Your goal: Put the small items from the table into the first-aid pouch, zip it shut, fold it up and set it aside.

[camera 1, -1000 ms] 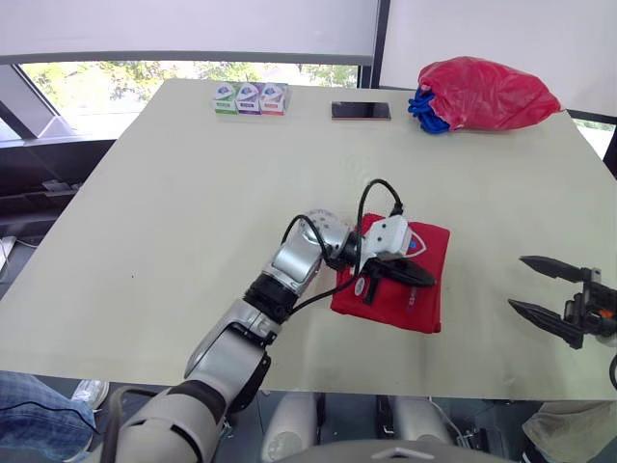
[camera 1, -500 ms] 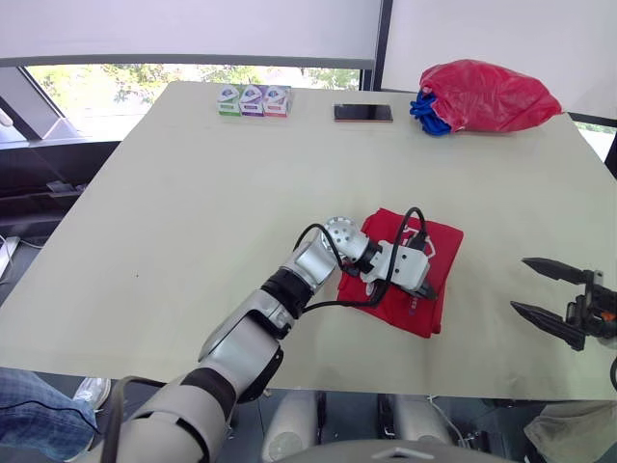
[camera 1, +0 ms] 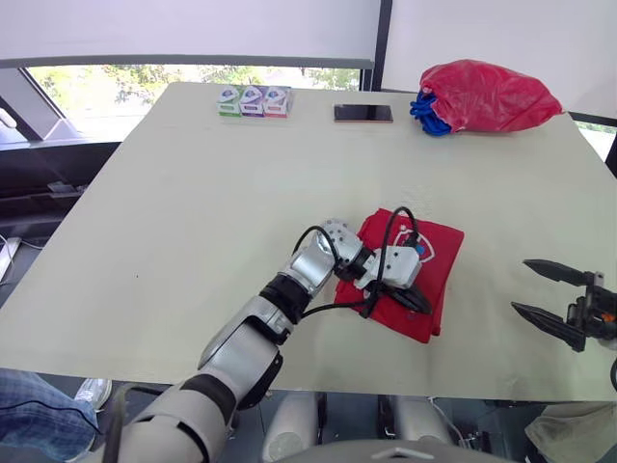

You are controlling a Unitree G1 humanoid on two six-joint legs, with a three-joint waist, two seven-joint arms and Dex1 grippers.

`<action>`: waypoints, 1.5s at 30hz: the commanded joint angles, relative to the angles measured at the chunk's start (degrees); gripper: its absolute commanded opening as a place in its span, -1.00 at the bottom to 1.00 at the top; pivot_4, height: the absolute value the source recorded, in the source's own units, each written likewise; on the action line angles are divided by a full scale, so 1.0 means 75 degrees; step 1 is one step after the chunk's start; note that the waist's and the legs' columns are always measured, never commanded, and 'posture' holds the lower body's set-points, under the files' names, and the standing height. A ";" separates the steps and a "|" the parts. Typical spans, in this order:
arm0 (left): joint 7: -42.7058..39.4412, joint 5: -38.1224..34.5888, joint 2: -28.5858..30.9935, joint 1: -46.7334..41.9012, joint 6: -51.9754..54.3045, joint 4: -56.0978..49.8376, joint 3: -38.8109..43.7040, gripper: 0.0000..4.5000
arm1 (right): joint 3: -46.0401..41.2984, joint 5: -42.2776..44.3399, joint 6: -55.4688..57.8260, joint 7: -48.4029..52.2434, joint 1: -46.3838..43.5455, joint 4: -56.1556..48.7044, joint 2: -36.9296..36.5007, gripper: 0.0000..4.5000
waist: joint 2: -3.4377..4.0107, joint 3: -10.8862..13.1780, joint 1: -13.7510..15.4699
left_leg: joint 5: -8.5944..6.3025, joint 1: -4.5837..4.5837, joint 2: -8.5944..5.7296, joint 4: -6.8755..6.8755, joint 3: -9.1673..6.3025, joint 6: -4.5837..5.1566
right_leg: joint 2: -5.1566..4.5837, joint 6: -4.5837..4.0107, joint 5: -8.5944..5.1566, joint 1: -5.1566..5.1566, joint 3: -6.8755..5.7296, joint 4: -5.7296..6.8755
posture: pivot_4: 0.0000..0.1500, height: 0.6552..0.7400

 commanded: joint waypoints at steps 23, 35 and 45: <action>0.3443 0.2055 -0.1069 -0.2191 -0.1095 0.4823 0.0662 -0.98 | -0.0242 0.0172 0.0048 -0.0328 0.0101 -0.0584 -0.0041 1.00 | -0.0002 -0.0013 0.0017 | -0.0011 0.0005 -0.0016 0.0019 -0.0011 0.0016 | 0.0008 0.0028 -0.0015 0.0023 0.0002 -0.0010 | 1.00 1.00; 0.2484 0.0514 -0.0830 -0.2566 -0.0751 0.4079 0.2562 -0.98 | 0.0012 0.0246 0.0410 -0.0681 0.0055 -0.0888 0.0109 1.00 | 0.0007 -0.0010 -0.0013 | -0.0015 -0.0007 -0.0013 0.0026 -0.0013 0.0020 | 0.0007 0.0017 -0.0008 0.0016 -0.0001 -0.0008 | 1.00 1.00; 0.0711 -0.0682 0.1199 -0.1337 0.0796 0.0473 0.3074 -0.98 | 0.0520 0.0345 0.2220 -0.2614 -0.0019 -0.2123 0.0260 1.00 | 0.0013 -0.0001 -0.0145 | -0.0015 -0.0011 0.0009 0.0024 -0.0011 0.0019 | 0.0008 0.0013 -0.0006 0.0001 0.0003 0.0006 | 1.00 1.00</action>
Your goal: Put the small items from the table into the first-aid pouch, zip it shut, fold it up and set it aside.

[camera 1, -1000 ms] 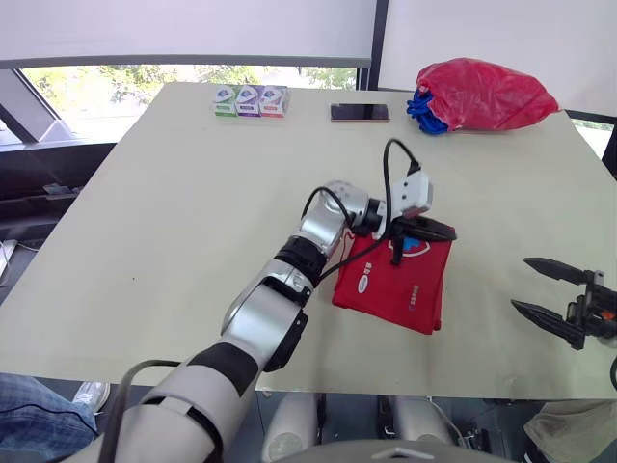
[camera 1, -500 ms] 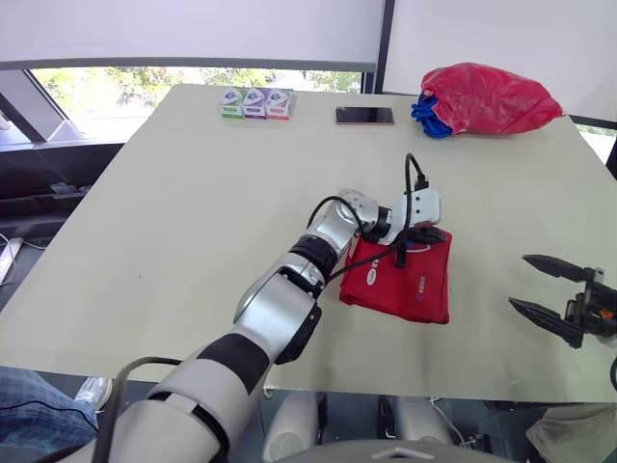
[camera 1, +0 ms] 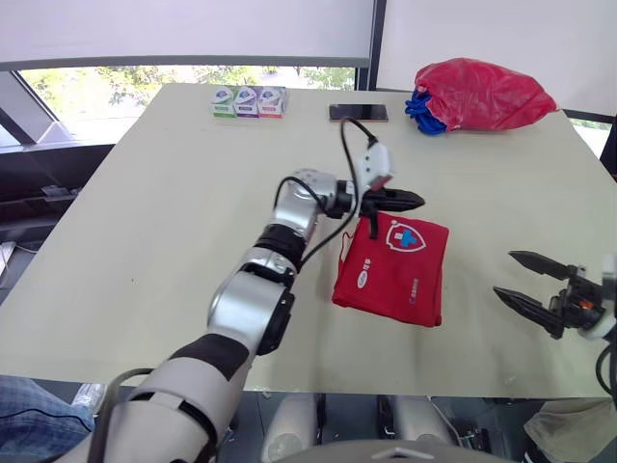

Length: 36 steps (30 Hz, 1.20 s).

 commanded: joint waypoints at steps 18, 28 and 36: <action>-0.1317 -0.2737 0.4645 0.3423 0.3979 -0.7513 0.0738 0.97 | 0.1510 0.0112 0.4409 -0.2611 -0.1258 -0.1066 -0.0560 1.00 | -0.0008 0.0016 0.0011 | 0.0000 -0.0011 0.0004 0.0003 0.0001 0.0000 | -0.0009 -0.0021 -0.0013 -0.0014 -0.0004 -0.0001 | 1.00 1.00; -0.0783 -0.3146 0.5139 0.3834 0.4365 -0.8053 0.0981 1.00 | 0.1782 0.0594 0.6284 -0.3247 -0.2076 -0.0900 -0.0086 0.24 | -0.0020 0.0022 -0.0062 | 0.0000 -0.0009 0.0008 0.0002 0.0005 0.0000 | -0.0003 -0.0009 -0.0008 -0.0015 -0.0003 -0.0002 | 1.00 1.00; -0.0415 -0.3316 0.5205 0.3941 0.4489 -0.8258 0.0952 1.00 | 0.1793 0.0568 0.6476 -0.3363 -0.2233 -0.0882 0.0051 -0.95 | -0.0023 0.0024 -0.0044 | 0.0000 -0.0018 0.0007 -0.0001 0.0009 0.0000 | -0.0004 0.0000 -0.0003 -0.0024 0.0001 -0.0004 | 1.00 1.00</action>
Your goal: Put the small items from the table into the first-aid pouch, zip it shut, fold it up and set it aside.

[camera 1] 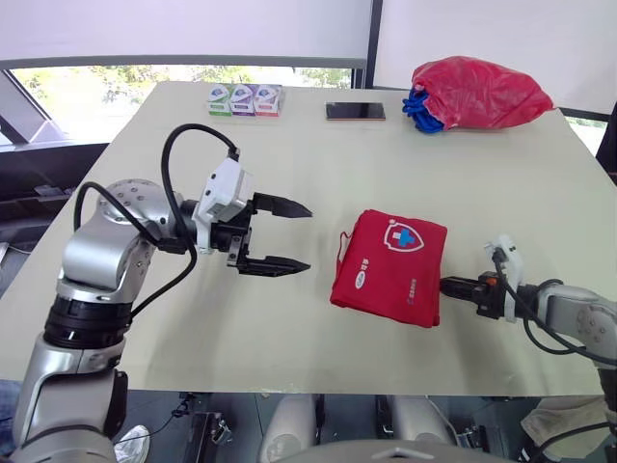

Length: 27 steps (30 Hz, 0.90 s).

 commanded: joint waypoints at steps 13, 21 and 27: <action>0.0478 -0.0314 0.0098 -0.0135 0.0216 -0.0451 0.0182 1.00 | -0.0830 0.0165 -0.0346 0.0582 0.0222 -0.0012 -0.0565 -0.73 | -0.0001 0.0002 0.0016 | 0.0000 -0.0005 -0.0002 0.0000 0.0000 0.0000 | -0.0001 0.0001 0.0000 -0.0003 0.0000 -0.0002 | 1.00 1.00; 0.0474 -0.0455 0.0023 -0.0284 0.0256 -0.0593 0.0076 1.00 | -0.1497 0.0853 0.0014 0.1432 0.0149 0.0255 -0.1303 0.95 | -0.0005 0.0006 -0.0045 | 0.0000 -0.0005 0.0007 0.0000 0.0007 0.0001 | 0.0009 0.0002 0.0000 -0.0010 0.0002 -0.0001 | 1.00 1.00; 0.0454 -0.0629 0.0006 -0.0380 0.0319 -0.0818 0.0015 1.00 | -0.1347 0.1389 0.1066 0.0062 -0.0278 -0.0096 -0.0374 0.95 | -0.0007 0.0006 -0.0028 | 0.0000 -0.0004 0.0016 0.0000 0.0007 0.0000 | 0.0024 0.0000 0.0000 -0.0011 0.0010 0.0001 | 1.00 1.00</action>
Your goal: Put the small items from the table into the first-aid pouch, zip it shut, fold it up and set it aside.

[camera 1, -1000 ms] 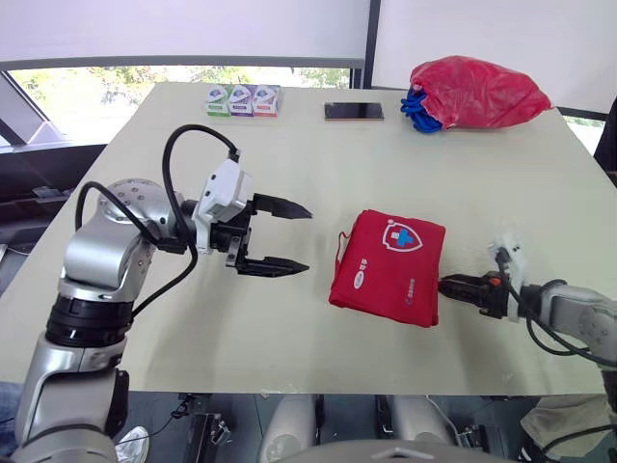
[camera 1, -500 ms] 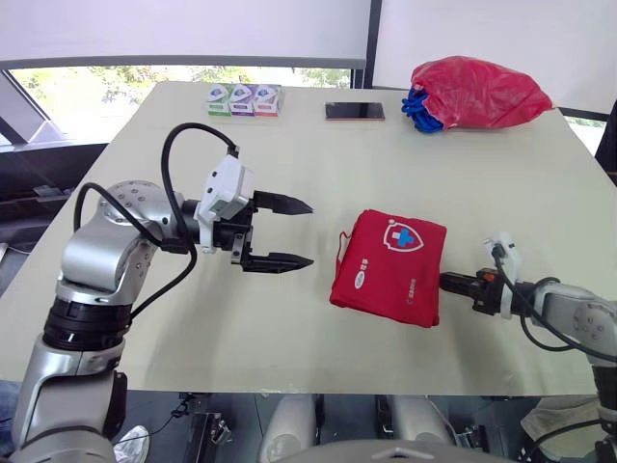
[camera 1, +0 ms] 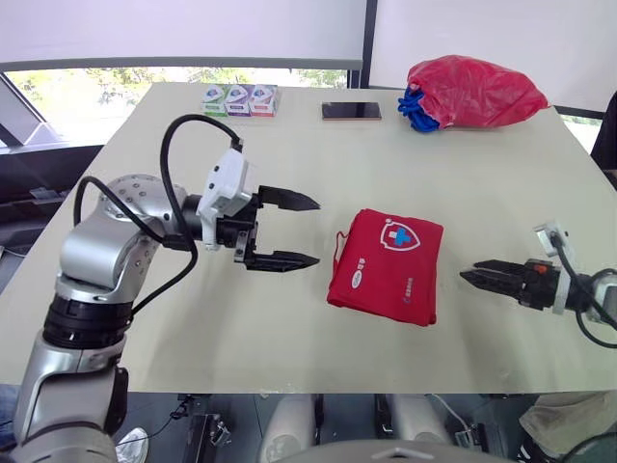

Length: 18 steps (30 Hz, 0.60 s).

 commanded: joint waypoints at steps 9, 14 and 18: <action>0.0020 -0.0413 0.0077 0.0029 0.0116 -0.0659 0.0138 1.00 | 0.0327 0.0236 0.0899 -0.1813 -0.0275 -0.0505 0.1340 0.95 | -0.0004 0.0000 0.0012 | 0.0000 -0.0012 -0.0009 0.0001 0.0001 0.0000 | -0.0009 0.0000 0.0001 -0.0006 0.0008 -0.0003 | 1.00 1.00; 0.0042 -0.0432 0.0073 0.0151 0.0047 -0.0688 0.0169 1.00 | 0.0400 0.0268 0.0923 -0.1939 -0.0354 -0.0528 0.1494 0.50 | -0.0004 0.0000 -0.0013 | 0.0000 -0.0004 -0.0002 0.0000 0.0005 0.0000 | 0.0001 0.0001 0.0000 -0.0006 0.0009 0.0000 | 1.00 1.00; 0.0033 -0.0409 0.0066 0.0213 -0.0029 -0.0629 0.0189 1.00 | 0.0372 0.0298 0.0897 -0.1937 -0.0375 -0.0456 0.1519 -0.25 | -0.0005 0.0000 -0.0005 | 0.0000 -0.0001 -0.0001 0.0000 0.0006 0.0000 | 0.0003 0.0001 -0.0001 -0.0005 0.0010 0.0001 | 1.00 1.00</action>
